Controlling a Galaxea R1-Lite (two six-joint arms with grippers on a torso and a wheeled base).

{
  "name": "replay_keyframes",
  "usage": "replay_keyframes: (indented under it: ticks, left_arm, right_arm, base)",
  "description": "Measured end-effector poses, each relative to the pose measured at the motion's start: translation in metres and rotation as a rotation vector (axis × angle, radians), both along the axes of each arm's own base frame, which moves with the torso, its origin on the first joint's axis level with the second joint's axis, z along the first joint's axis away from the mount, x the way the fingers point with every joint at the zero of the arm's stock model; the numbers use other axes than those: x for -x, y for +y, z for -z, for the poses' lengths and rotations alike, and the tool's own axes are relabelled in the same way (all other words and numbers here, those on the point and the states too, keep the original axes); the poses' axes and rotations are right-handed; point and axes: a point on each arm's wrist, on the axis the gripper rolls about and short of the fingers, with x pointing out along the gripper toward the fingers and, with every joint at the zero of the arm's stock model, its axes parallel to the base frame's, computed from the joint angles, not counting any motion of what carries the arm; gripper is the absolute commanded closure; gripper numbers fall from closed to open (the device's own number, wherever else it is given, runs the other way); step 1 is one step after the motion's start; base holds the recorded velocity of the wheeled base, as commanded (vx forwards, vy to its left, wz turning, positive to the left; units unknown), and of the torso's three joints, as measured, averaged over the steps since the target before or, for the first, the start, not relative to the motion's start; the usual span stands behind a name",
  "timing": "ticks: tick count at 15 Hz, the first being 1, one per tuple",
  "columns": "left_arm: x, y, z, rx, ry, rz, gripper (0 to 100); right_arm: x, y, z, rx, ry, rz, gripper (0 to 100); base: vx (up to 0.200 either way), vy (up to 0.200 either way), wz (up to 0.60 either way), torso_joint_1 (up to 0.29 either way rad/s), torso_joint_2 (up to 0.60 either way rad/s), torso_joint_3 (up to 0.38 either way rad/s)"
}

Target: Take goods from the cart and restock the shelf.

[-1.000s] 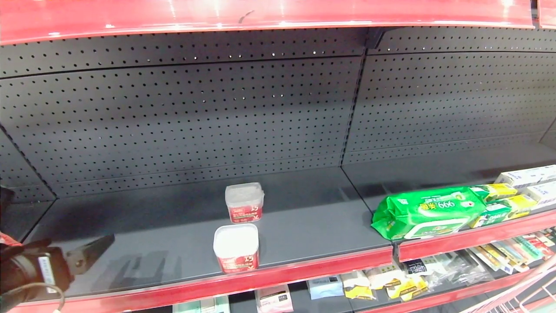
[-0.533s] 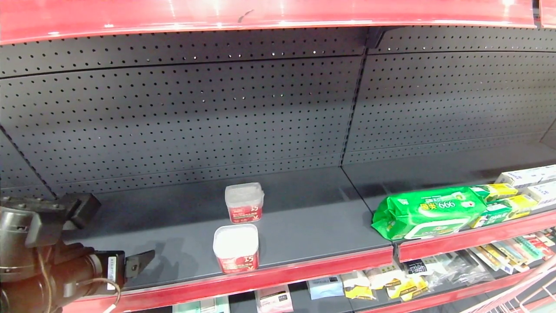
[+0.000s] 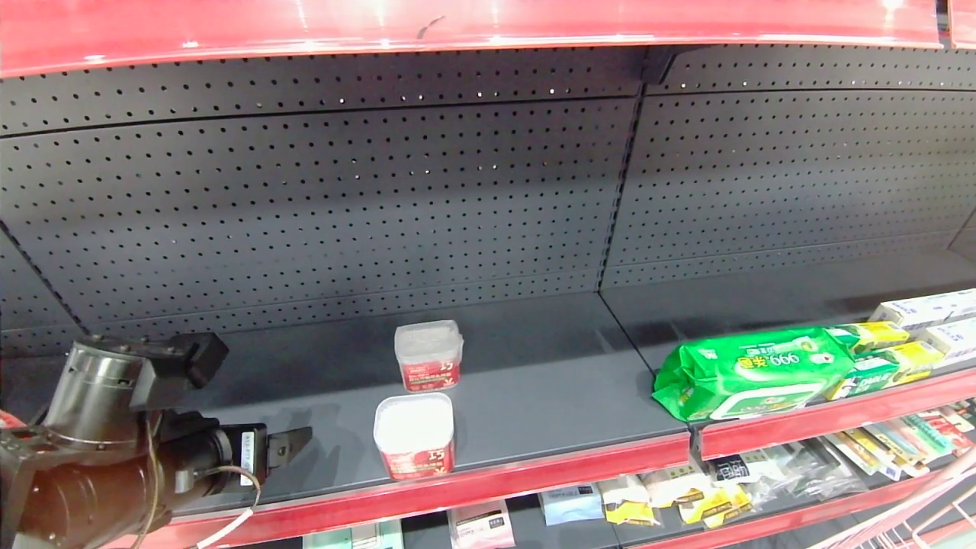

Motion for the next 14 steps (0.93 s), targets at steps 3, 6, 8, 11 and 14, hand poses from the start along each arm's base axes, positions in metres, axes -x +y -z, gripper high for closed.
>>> replay_keyframes:
  ticks: [3,6,8,11,14]
  left_arm:
    - [-0.006,-0.003,0.009,-0.016,0.039,0.006,0]
    - [-0.004,-0.008,0.018,-0.01,0.089,0.054,0]
    - [-0.007,-0.011,0.026,-0.019,0.12,0.062,0]
    - [-0.016,-0.016,0.032,-0.015,0.113,0.071,0]
    - [-0.024,-0.021,0.039,-0.014,0.097,0.074,0]
  right_arm:
    - [0.0,0.0,0.0,-0.001,0.0,0.0,0]
    - [0.0,0.0,0.0,0.0,0.0,0.0,0]
    - [0.0,0.0,0.0,0.001,0.0,0.0,0]
    - [0.0,0.0,0.0,0.001,0.0,0.0,0]
    - [0.0,0.0,0.0,0.001,0.0,0.0,0]
  base:
    - [0.0,0.0,0.0,0.0,0.0,0.0]
    - [0.0,0.0,0.0,0.0,0.0,0.0]
    - [0.0,0.0,0.0,0.0,0.0,0.0]
    - [0.0,0.0,0.0,0.0,0.0,0.0]
    - [0.0,0.0,0.0,0.0,0.0,0.0]
